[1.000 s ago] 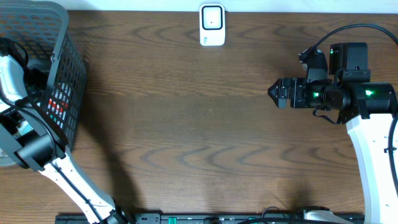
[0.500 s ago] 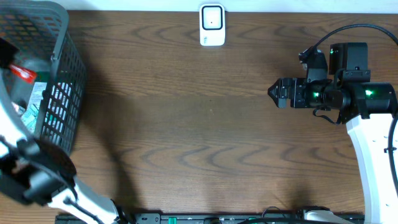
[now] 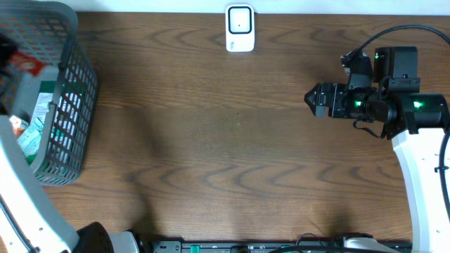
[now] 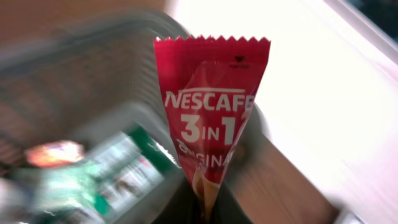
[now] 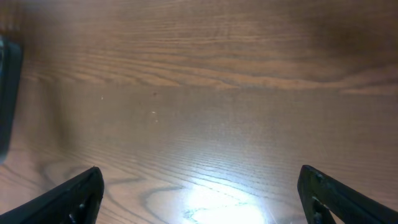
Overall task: Scan the item barcode
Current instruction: 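Lift the stick out of the basket and carry it toward the scanner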
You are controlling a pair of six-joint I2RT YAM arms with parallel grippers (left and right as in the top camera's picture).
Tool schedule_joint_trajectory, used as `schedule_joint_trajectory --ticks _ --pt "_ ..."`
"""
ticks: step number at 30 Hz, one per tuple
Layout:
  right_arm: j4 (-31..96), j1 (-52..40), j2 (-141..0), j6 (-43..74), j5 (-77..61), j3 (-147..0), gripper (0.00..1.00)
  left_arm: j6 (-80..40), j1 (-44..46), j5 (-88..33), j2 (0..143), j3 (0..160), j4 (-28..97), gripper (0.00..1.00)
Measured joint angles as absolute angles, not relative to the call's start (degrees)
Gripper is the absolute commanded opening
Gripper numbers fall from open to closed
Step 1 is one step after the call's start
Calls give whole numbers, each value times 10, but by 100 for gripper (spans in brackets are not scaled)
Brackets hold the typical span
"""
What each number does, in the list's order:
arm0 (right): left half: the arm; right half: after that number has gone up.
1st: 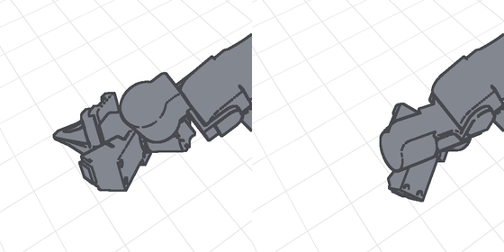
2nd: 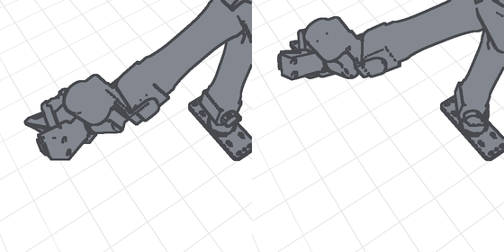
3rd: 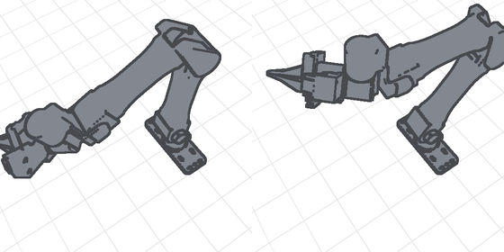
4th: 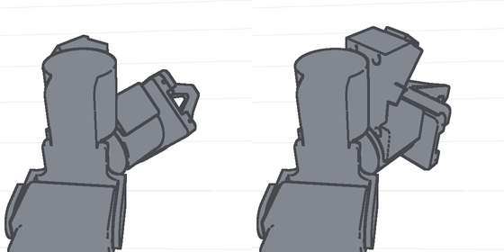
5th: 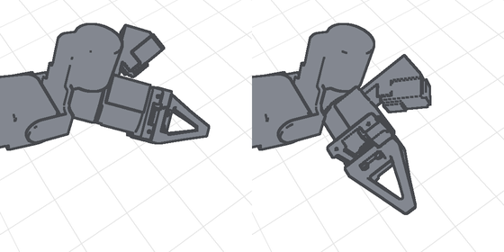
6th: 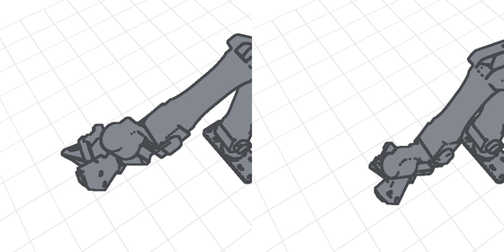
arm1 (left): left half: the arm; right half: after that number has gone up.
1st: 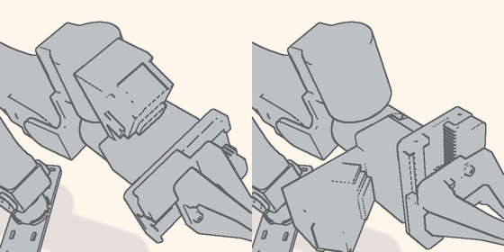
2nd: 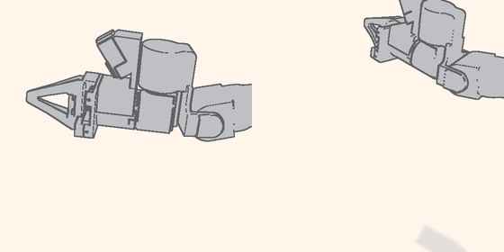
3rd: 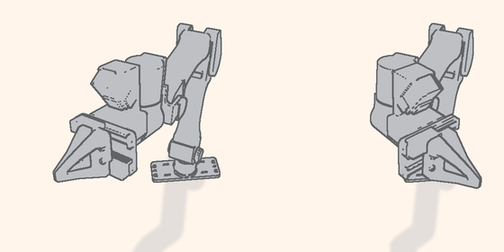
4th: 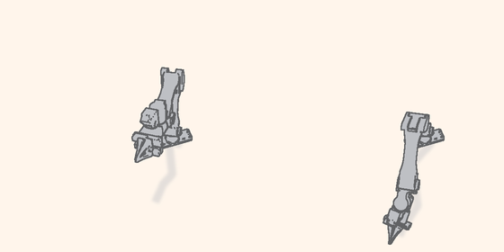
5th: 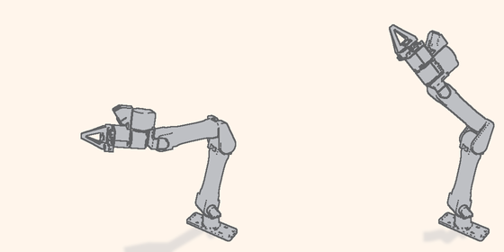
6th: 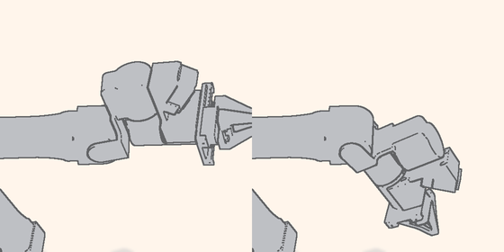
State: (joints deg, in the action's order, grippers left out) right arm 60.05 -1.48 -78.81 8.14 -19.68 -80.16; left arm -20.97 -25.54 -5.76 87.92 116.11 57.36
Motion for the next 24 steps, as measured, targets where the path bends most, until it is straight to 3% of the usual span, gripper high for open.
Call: schedule_joint_trajectory --ticks 4,12,14,18,24 --pt "609 1 -788 97 -226 -802 79 -209 -185 -139 886 1162 611 7" --pt "634 13 -788 1 -442 -801 75 -183 -54 -308 950 1155 627 7" --pt "624 13 -788 -23 -489 -801 65 -176 -27 -357 966 1153 627 8" --pt "589 12 -788 -30 -533 -801 73 -164 6 -435 986 1150 616 7" --pt "548 -21 -788 -4 -551 -801 71 -152 35 -541 995 1150 582 8"
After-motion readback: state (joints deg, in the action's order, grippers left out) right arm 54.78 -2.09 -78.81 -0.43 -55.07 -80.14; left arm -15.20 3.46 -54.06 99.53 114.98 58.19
